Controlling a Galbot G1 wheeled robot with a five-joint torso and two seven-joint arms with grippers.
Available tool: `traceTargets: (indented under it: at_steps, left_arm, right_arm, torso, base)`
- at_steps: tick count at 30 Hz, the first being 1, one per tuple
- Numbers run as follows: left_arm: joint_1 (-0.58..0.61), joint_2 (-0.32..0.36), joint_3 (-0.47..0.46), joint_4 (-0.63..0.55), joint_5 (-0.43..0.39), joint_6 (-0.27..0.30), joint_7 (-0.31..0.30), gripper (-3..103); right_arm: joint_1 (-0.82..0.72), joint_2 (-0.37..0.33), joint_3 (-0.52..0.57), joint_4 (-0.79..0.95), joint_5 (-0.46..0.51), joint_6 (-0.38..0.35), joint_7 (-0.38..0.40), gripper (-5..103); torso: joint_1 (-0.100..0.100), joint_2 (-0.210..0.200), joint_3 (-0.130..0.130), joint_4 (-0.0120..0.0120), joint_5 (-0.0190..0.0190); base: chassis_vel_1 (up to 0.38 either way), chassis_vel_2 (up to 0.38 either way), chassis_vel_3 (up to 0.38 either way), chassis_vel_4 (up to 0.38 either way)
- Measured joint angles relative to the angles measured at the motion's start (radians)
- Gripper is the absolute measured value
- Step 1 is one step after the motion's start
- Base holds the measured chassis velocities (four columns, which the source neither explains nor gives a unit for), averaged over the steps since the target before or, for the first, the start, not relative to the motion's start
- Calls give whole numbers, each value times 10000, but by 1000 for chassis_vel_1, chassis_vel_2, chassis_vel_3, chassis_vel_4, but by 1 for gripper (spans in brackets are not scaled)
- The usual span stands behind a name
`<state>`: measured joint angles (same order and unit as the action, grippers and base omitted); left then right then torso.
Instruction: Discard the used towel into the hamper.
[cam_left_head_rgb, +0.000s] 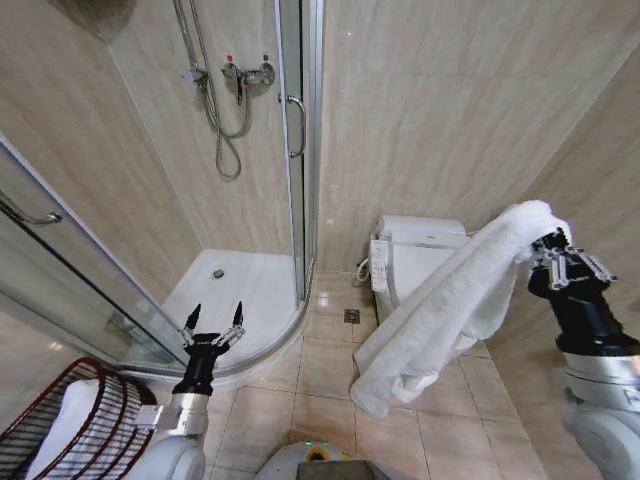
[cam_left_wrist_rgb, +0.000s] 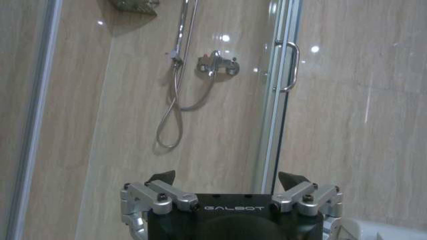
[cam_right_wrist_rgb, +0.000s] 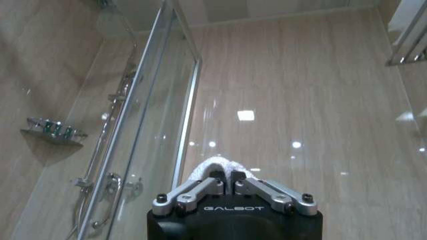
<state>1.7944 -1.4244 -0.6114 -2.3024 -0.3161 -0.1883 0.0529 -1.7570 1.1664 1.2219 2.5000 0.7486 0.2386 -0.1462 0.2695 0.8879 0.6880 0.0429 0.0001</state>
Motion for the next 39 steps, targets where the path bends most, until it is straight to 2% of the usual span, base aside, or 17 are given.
traceTargets:
  at_steps: [6, 17, 25, 39]
  left_arm:
    - [0, 0, 0, 0, 0, 0, 0, 100]
    - [0, 0, 0, 0, 0, 0, 0, 100]
    - [0, 0, 0, 0, 0, 0, 0, 100]
    - [0, 0, 0, 0, 0, 0, 0, 100]
  right_arm:
    - [163, -15, 351, 0, 96, -102, 1, 4]
    - [478, -250, 319, 1, 190, -546, 216, 4]
    - [452, -477, 556, 1, 668, -874, 388, 4]
    - [79, -523, 1178, 1, 1208, -841, 274, 4]
  torso:
    - [120, 262, 140, 0, -1]
    - [352, 755, 400, 0, 0]
    - [529, 1137, 606, 0, -1]
    - [840, 1816, 975, 0, -1]
  base:
    - [0, 0, 0, 0]
    - [0, 0, 0, 0]
    - [0, 0, 0, 0]
    - [0, 0, 0, 0]
